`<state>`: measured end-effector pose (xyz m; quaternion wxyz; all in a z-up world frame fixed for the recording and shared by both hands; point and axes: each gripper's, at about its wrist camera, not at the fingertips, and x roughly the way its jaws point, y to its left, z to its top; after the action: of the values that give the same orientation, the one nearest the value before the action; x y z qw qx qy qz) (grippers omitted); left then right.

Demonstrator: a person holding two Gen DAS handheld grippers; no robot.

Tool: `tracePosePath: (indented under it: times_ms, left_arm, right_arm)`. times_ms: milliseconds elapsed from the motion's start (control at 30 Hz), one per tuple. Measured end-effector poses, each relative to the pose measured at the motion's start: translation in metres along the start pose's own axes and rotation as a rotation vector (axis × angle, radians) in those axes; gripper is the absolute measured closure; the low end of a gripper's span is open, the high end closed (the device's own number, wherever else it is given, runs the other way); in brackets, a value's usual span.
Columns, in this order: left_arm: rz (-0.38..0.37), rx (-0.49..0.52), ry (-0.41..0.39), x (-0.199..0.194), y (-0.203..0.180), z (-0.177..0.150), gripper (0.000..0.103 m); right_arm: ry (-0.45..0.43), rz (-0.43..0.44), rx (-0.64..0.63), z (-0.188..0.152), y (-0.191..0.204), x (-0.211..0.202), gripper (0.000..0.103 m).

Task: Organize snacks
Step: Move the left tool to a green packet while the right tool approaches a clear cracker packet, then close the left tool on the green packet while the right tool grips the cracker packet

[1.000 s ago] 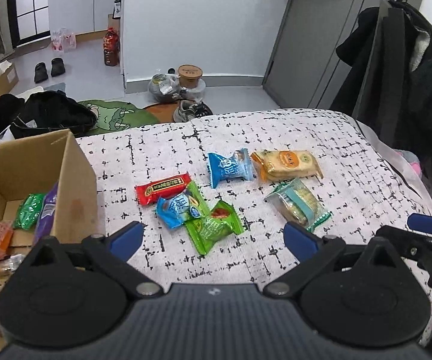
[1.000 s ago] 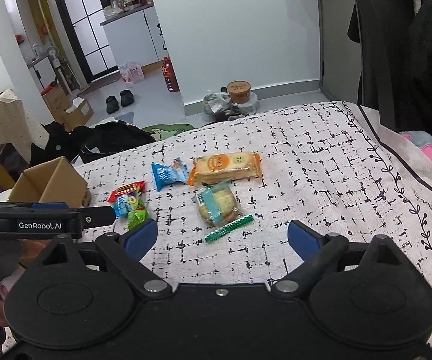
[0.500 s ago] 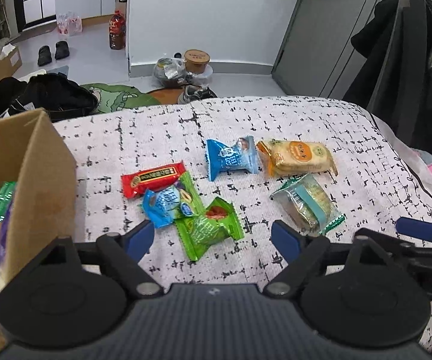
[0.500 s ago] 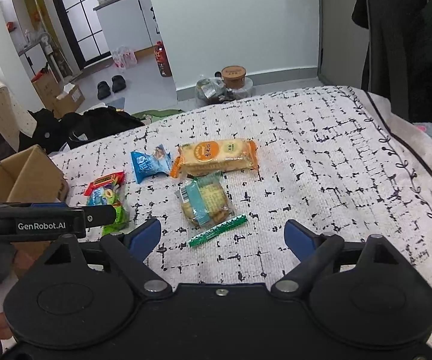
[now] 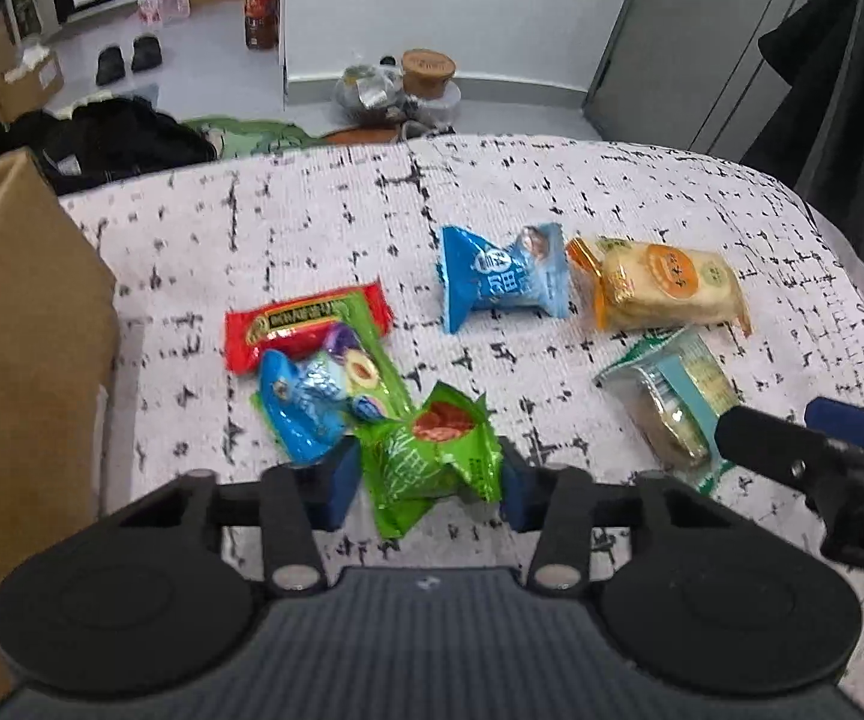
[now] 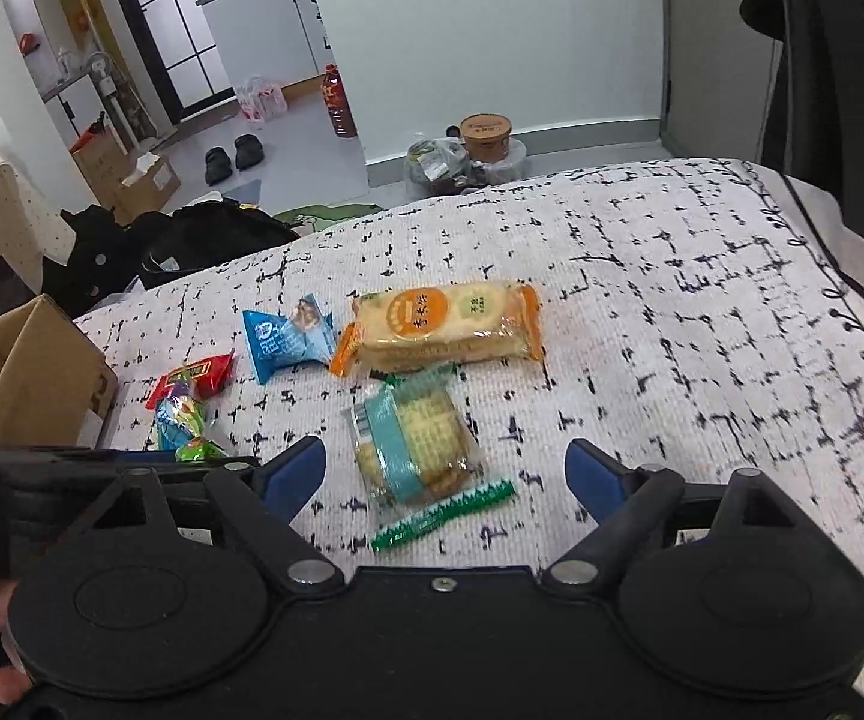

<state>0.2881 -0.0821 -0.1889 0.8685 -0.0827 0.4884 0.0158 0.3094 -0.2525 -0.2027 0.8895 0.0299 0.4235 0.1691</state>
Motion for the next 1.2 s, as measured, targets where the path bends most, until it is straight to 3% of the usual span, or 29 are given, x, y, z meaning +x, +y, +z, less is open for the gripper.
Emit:
tracePosePath:
  times_ms: [67,533,600,667,700,1200]
  left_arm:
    - [0.002,-0.009,0.0,-0.001,0.003,0.001,0.073]
    - [0.0,-0.037,-0.02,-0.015,0.016,0.003,0.074]
    - [-0.001,-0.041,-0.023,-0.017,0.018,0.003,0.074]
    - [-0.003,-0.042,-0.028,-0.02,0.019,0.003,0.074]
    - [-0.004,-0.042,-0.031,-0.021,0.02,0.003,0.074]
    - [-0.028,-0.04,-0.085,-0.05,0.033,-0.006,0.074]
  right_arm:
    - [0.002,0.006,-0.006,0.001,0.0,0.005,0.016]
    - [0.05,0.028,-0.076,0.003,0.018,0.036,0.015]
    - [0.061,0.015,-0.091,0.001,0.019,0.038,0.023]
    - [0.065,-0.009,-0.11,0.0,0.02,0.036,0.049]
    - [0.067,-0.016,-0.114,0.0,0.02,0.035,0.053]
    - [0.027,0.003,-0.017,-0.006,0.034,-0.007,0.055]
